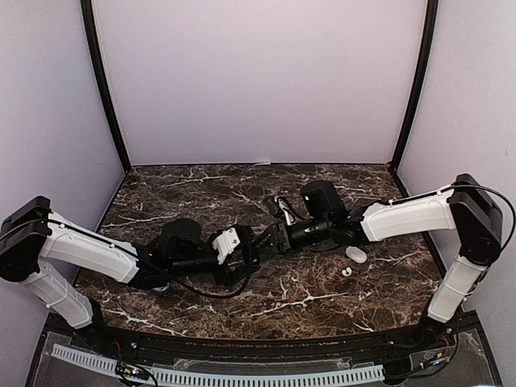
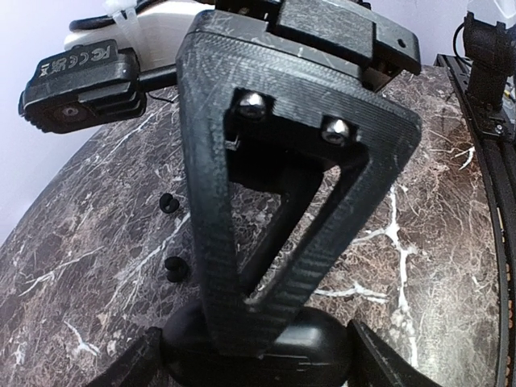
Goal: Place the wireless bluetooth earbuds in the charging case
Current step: Pass from the left arm to the right
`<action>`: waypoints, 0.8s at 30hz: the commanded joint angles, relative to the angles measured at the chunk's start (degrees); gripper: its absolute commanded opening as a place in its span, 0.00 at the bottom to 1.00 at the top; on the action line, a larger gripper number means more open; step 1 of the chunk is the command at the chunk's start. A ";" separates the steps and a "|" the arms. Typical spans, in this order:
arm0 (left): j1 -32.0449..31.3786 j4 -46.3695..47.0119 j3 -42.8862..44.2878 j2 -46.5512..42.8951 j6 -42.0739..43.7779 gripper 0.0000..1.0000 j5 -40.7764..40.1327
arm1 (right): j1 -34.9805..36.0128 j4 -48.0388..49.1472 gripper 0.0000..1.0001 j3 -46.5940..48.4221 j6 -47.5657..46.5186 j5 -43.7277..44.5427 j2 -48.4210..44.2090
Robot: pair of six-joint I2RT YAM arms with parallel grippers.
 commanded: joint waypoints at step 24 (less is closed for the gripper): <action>-1.77 -0.12 0.19 -1.30 -3.58 0.57 -3.74 | -0.68 -1.38 0.47 -3.40 -9.40 7.56 -9.22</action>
